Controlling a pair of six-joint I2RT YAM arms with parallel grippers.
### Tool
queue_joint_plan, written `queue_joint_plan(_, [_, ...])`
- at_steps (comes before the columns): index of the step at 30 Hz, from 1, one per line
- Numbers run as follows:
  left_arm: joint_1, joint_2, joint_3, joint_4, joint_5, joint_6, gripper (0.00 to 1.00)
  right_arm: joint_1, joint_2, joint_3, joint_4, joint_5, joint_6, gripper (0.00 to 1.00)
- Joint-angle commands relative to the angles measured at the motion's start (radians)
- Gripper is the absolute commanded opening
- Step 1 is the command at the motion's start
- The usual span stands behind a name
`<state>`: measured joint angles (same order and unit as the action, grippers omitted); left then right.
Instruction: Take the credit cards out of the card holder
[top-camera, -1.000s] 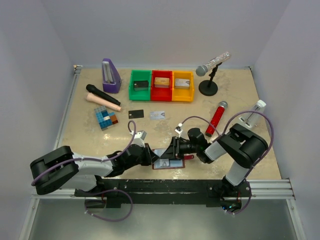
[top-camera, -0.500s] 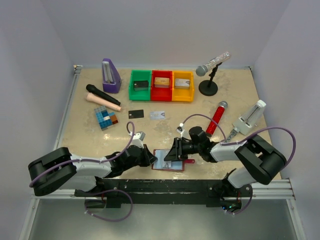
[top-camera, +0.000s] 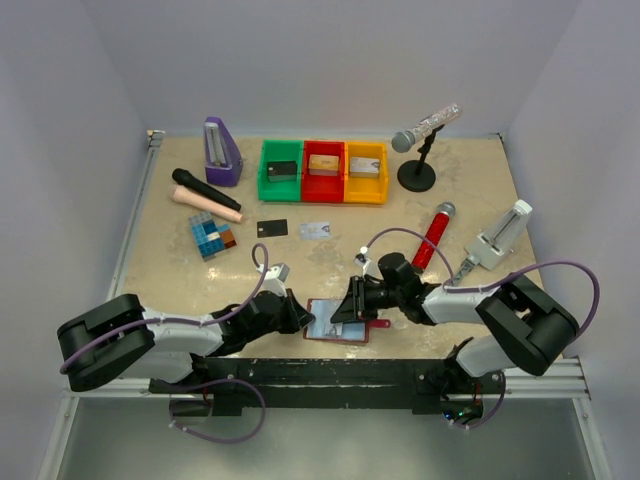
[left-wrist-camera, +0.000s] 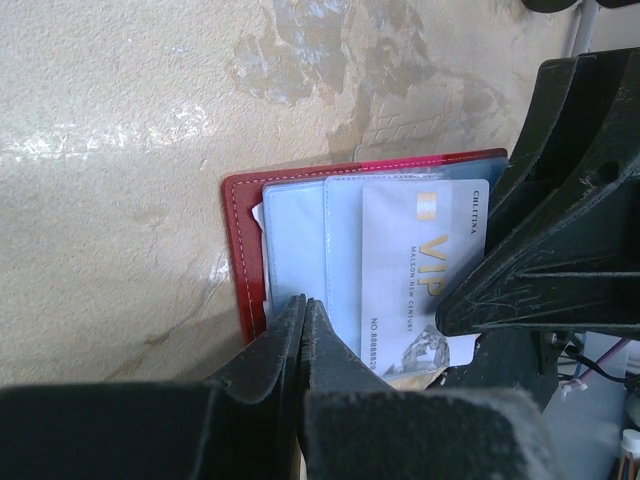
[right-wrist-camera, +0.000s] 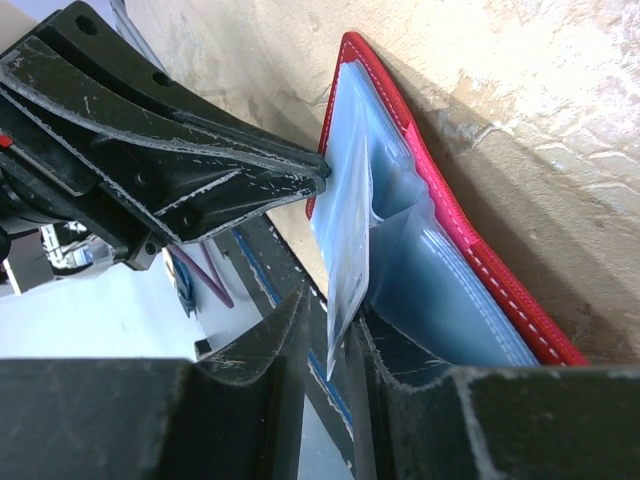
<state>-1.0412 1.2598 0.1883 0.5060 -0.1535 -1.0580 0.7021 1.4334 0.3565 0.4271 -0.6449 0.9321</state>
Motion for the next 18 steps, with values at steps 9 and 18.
queue_joint_plan(9, [-0.003,0.030,-0.058,-0.052,-0.040,-0.017,0.00,0.005,-0.062,0.022,-0.022,0.016,-0.013,0.19])
queue_joint_plan(18, [-0.003,0.023,-0.075,-0.044,-0.050,-0.030,0.00,0.004,-0.082,0.013,-0.019,0.016,-0.006,0.13])
